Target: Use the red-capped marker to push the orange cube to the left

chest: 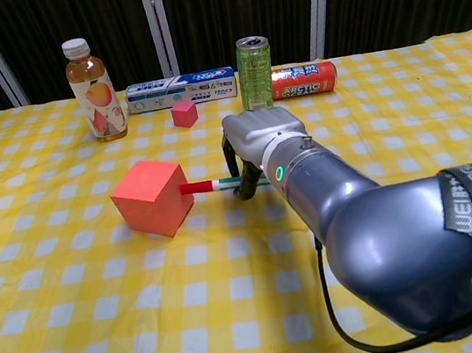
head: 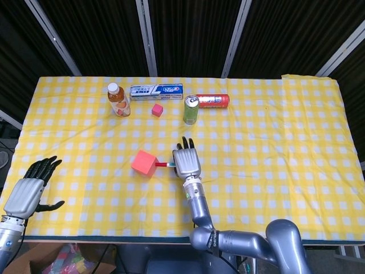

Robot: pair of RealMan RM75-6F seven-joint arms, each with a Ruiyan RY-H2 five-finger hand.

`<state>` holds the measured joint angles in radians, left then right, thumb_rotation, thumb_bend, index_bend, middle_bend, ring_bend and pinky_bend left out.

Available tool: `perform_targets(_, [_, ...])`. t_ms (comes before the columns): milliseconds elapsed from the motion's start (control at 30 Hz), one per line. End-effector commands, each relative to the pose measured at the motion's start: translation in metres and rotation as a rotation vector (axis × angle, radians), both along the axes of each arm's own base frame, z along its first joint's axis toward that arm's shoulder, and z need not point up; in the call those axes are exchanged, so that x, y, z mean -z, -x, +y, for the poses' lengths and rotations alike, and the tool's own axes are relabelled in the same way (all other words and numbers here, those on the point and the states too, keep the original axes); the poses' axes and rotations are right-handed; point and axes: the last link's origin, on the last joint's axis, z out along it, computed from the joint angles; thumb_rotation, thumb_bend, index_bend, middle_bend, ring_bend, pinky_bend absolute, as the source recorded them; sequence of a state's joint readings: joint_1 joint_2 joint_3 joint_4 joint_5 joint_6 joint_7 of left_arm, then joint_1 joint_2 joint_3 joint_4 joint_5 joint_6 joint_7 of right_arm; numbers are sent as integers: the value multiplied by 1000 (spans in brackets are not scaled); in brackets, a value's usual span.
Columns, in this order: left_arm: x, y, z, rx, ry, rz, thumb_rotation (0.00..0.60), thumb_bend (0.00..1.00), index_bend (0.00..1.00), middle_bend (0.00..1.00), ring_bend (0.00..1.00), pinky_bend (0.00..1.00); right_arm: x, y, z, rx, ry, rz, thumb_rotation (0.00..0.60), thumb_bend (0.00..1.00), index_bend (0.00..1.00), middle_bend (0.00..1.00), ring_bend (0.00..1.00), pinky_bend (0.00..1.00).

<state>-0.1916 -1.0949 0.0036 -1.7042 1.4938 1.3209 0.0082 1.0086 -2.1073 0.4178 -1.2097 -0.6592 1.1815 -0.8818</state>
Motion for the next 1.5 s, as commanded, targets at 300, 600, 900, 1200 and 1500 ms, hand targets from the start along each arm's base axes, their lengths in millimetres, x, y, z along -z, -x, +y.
perform_targets(300, [1, 0, 0, -3, 2, 2, 600, 0, 0, 0, 0, 2, 6, -16, 5, -39, -20, -29, 600, 506, 734, 290, 61, 90])
perform_targets(600, [0, 1, 0, -6, 4, 4, 600, 0, 0, 0, 0, 2, -3, -2, 0, -18, 9, -6, 600, 505, 734, 290, 61, 90])
perform_targets(900, [0, 1, -2, -3, 11, 10, 600, 0, 0, 0, 0, 2, -44, 45, -1, -9, 66, 47, 600, 506, 734, 290, 61, 90])
perform_targets(1200, [2, 1, -3, 8, 8, 25, 600, 0, 0, 0, 0, 2, -91, 112, 10, 23, 95, 100, 600, 506, 734, 290, 61, 90])
perform_targets(1500, [5, 0, -6, 33, -7, 44, 600, 0, 0, 0, 0, 2, -110, 151, 8, 52, 99, 84, 600, 505, 734, 290, 61, 90])
